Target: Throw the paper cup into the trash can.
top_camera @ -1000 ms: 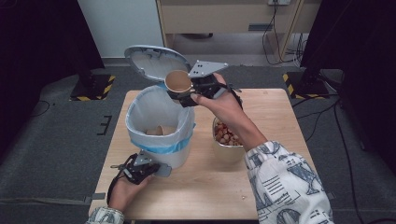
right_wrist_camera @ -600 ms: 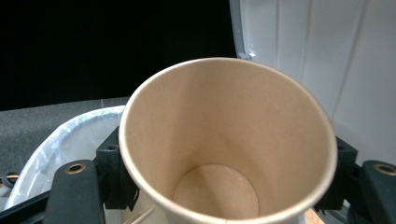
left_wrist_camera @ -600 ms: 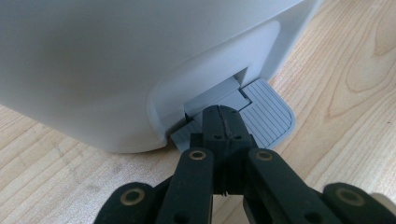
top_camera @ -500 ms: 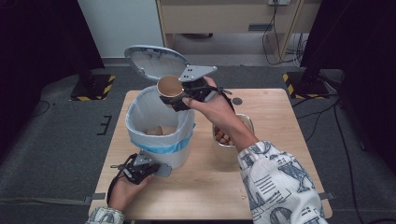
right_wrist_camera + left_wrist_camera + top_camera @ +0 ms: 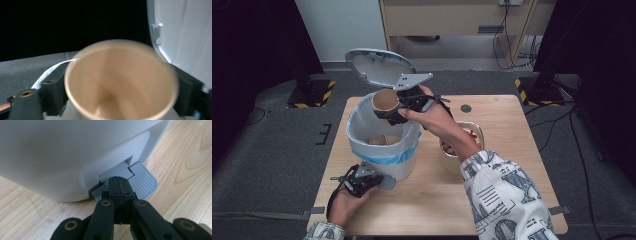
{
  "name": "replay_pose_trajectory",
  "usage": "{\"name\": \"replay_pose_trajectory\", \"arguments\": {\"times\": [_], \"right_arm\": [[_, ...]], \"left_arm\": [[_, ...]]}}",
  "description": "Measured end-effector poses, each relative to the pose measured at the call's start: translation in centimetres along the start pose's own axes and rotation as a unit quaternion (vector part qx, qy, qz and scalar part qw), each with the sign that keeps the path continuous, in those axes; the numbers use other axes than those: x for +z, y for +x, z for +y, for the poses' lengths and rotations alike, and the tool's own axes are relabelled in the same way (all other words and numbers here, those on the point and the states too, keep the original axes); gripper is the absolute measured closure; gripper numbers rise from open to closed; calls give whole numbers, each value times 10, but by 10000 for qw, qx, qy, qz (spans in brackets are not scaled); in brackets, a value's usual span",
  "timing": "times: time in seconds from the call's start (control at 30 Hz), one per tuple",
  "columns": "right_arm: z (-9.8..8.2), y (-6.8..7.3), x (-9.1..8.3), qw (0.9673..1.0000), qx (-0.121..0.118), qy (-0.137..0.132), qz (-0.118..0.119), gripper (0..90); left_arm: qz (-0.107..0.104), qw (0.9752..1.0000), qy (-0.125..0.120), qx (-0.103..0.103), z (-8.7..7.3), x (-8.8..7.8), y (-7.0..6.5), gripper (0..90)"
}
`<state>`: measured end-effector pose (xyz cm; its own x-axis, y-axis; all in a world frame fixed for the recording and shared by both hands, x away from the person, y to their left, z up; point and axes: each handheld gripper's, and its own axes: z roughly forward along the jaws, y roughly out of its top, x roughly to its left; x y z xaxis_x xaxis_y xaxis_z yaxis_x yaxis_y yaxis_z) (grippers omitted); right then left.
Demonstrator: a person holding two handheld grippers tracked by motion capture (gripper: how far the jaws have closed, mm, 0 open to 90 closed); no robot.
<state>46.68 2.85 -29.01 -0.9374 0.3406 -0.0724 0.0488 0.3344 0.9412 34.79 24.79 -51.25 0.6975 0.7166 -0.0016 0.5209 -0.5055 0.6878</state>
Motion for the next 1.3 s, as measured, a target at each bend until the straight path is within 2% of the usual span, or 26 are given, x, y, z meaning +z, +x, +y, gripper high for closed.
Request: {"name": "replay_pose_trajectory", "arguments": {"times": [0.1, 0.4, 0.73, 0.93, 1.1, 1.3], "right_arm": [[-2, 0, 1, 10000, 10, 41, -46, 141], [-6, -2, -2, 9998, 69, 159, -74, 156], [-12, -7, -9, 9993, 190, 228, -224, 154], [-16, -12, -18, 9986, 332, 222, -342, 129], [-18, -20, -30, 9970, 517, 177, -539, 110], [-22, -25, -40, 9958, 602, 220, -658, 101]], "left_arm": [[0, 10000, 0, 1, 0, 0, 0, 898], [2, 10000, 2, 1, 0, 0, 0, 898], [-2, 10000, -4, -2, 0, 0, 0, 898], [-2, 10000, -6, -1, 0, 0, 0, 898], [-5, 10000, -7, -6, 0, 0, 0, 898], [-4, 10000, -10, -13, 0, 0, 0, 898]]}}
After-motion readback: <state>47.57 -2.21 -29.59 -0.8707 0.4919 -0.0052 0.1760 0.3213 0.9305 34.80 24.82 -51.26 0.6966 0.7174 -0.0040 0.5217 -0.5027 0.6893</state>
